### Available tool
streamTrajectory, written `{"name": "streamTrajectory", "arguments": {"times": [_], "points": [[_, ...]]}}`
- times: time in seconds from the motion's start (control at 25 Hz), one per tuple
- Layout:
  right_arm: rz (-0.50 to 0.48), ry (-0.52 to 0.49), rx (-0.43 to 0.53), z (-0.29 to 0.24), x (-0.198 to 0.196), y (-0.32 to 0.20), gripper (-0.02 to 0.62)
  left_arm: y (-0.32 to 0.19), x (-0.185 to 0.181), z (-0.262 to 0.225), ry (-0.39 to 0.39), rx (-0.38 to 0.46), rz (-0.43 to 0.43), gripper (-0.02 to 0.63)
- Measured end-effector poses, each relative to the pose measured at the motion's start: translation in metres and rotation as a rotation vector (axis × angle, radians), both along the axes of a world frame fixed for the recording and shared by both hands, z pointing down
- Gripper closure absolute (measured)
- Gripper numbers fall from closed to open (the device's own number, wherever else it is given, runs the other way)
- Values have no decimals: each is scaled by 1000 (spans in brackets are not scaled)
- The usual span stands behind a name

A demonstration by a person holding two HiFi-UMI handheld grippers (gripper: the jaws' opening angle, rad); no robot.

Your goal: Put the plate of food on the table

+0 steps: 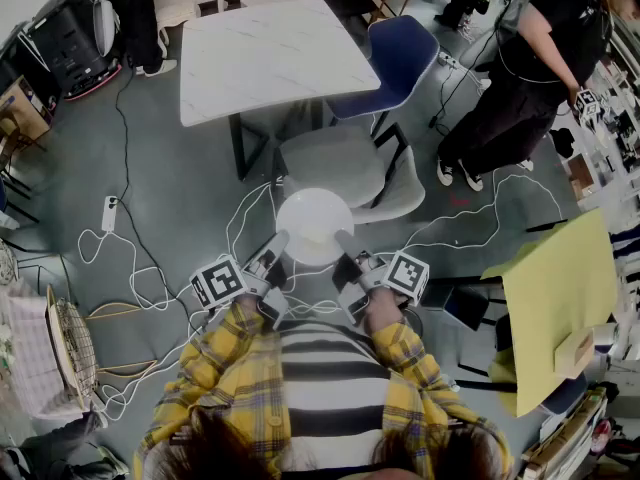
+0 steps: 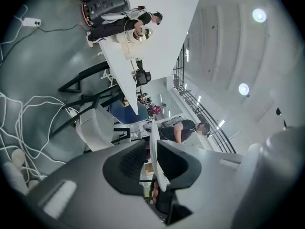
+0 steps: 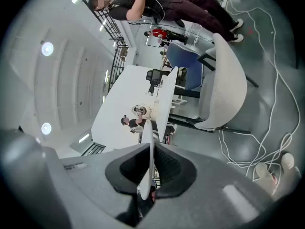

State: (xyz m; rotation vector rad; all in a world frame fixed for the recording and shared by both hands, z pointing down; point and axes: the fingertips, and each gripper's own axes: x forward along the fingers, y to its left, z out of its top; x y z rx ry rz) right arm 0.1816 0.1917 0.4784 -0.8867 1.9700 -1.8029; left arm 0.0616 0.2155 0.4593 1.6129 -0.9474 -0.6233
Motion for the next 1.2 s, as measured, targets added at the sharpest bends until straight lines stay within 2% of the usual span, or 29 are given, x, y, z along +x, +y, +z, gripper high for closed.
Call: {"name": "streamTrajectory", "arguments": {"times": [0.2,0.32,0.48,0.64,1.2], "points": [[15,15,9,-3,5,-7,578,-7,2,-7,-23,38,12,529],[20,10,14,-6,6,-8,578,-8,3,-9,-40,50,24,549],[19,9,24,-7,8,-4,578,0,6,-8,-74,35,27,527],[19,10,21,-6,11,1,578,5,10,-5,-75,24,25,502],[22,-10,-15,3,15,9,580,17,10,5,-70,-8,3,506]]}}
